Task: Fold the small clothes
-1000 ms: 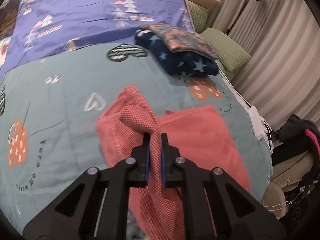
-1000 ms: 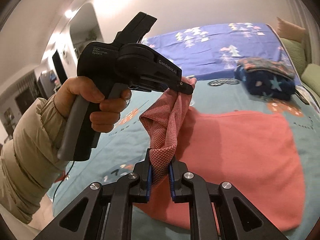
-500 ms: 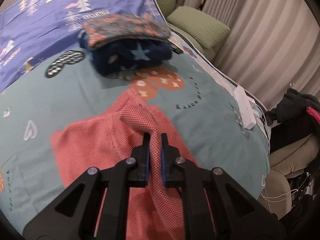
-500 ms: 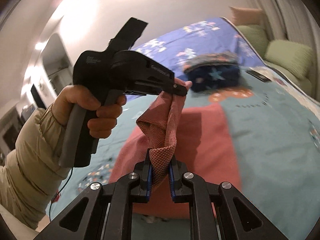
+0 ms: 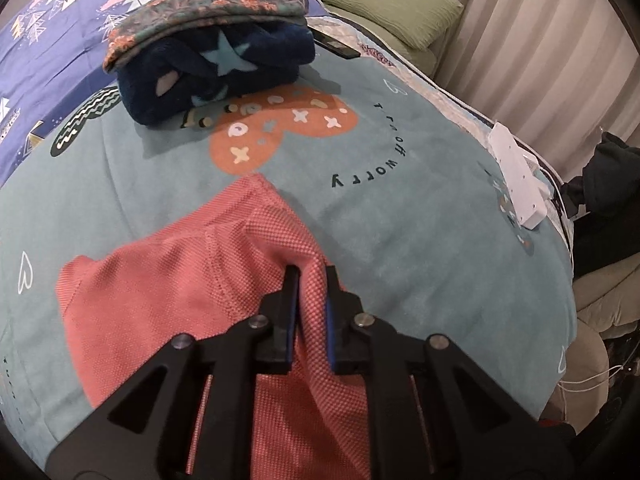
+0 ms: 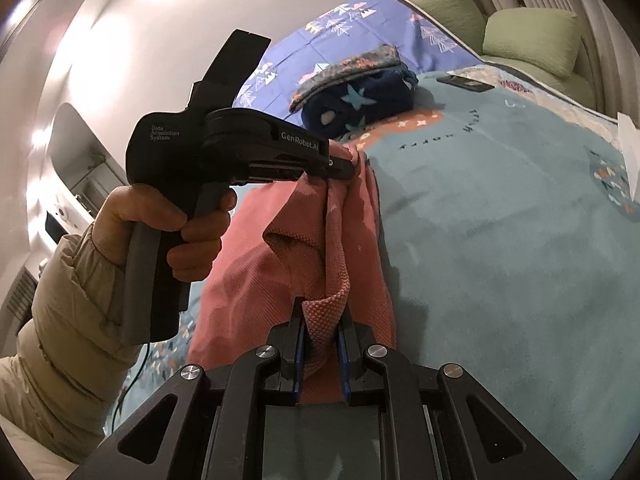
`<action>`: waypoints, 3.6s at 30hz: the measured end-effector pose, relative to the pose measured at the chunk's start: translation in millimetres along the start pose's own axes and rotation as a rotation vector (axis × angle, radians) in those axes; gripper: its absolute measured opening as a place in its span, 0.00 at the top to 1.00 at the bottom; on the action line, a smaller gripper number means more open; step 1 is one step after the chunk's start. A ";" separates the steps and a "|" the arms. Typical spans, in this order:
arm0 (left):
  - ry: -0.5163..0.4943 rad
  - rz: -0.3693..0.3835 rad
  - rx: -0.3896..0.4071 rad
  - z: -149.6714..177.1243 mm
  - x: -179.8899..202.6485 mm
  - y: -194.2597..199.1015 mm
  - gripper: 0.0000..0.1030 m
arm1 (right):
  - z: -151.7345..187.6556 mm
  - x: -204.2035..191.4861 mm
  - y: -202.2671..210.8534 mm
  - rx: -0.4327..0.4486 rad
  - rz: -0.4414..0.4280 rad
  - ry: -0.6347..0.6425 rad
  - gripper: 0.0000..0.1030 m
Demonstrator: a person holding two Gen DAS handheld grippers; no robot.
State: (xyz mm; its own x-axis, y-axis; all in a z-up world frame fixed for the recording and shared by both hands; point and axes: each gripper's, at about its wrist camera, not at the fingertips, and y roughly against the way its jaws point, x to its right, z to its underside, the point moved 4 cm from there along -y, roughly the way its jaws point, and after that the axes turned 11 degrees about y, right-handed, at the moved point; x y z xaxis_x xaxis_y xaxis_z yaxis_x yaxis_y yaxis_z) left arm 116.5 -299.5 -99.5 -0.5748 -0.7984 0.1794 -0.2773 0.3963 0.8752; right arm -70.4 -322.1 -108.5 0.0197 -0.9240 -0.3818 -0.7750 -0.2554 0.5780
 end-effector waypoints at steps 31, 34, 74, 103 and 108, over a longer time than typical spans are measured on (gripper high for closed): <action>0.031 -0.028 0.149 76.0 -43.4 76.6 0.70 | -10.2 -3.6 7.1 -0.096 0.031 0.231 0.62; 0.034 -0.054 0.138 103.6 -51.3 80.0 0.70 | -9.6 -8.4 -11.2 -0.144 0.100 0.297 0.62; 0.059 -0.160 0.127 206.1 -68.4 85.5 0.60 | -10.7 17.3 0.3 -0.171 0.030 0.073 0.67; 0.225 -0.173 0.245 207.1 -88.7 123.9 0.92 | -13.7 11.5 5.6 -0.162 -0.009 0.132 0.59; 0.178 -0.182 0.170 217.0 -83.0 105.3 0.92 | -15.0 -0.4 -2.2 -0.172 -0.048 0.172 0.57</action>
State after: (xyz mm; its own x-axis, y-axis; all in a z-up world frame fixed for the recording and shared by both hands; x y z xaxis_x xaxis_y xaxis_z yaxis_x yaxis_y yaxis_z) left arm -32.1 -93.1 -119.7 -0.3641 -0.9241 0.1160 -0.4967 0.2981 0.8151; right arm -59.3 -325.4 -98.8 0.1723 -0.9408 -0.2920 -0.6517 -0.3312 0.6824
